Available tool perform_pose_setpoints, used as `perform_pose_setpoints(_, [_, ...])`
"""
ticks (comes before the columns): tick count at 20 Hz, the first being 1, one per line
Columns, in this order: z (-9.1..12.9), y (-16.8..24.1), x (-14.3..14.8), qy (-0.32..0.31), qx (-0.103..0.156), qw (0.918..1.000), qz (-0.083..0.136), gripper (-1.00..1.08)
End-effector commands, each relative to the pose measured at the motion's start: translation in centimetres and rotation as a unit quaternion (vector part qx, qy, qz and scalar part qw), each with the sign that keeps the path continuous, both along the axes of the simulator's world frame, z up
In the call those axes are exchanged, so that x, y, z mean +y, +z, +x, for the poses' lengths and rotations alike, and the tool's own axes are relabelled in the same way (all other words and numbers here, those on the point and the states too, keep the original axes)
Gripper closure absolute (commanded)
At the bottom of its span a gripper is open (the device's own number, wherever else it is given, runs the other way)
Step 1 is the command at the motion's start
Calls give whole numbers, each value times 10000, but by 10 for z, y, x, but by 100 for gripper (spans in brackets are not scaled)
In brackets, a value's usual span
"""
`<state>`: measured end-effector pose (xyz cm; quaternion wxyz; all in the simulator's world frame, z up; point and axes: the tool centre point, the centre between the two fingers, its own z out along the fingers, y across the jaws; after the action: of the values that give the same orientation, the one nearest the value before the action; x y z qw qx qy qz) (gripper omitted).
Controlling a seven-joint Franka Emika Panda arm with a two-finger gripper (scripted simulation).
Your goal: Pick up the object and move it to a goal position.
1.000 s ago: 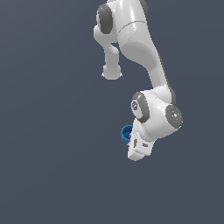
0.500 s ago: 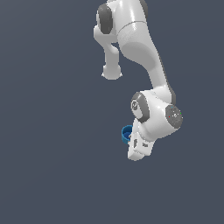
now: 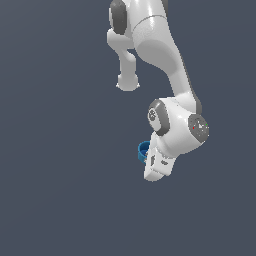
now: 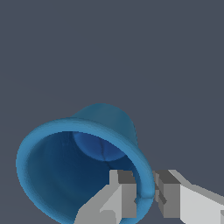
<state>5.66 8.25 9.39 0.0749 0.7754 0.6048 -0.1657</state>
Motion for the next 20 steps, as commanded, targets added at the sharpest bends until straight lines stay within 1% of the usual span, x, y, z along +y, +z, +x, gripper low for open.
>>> perform_pose_setpoints(1, [1, 18, -6, -3, -21, 10000, 2, 108])
perform_pose_setpoints(4, [0, 44, -17, -3, -21, 10000, 2, 108])
perform_pose_setpoints(20, [-1, 215, -83, -2, -18, 10000, 11, 108])
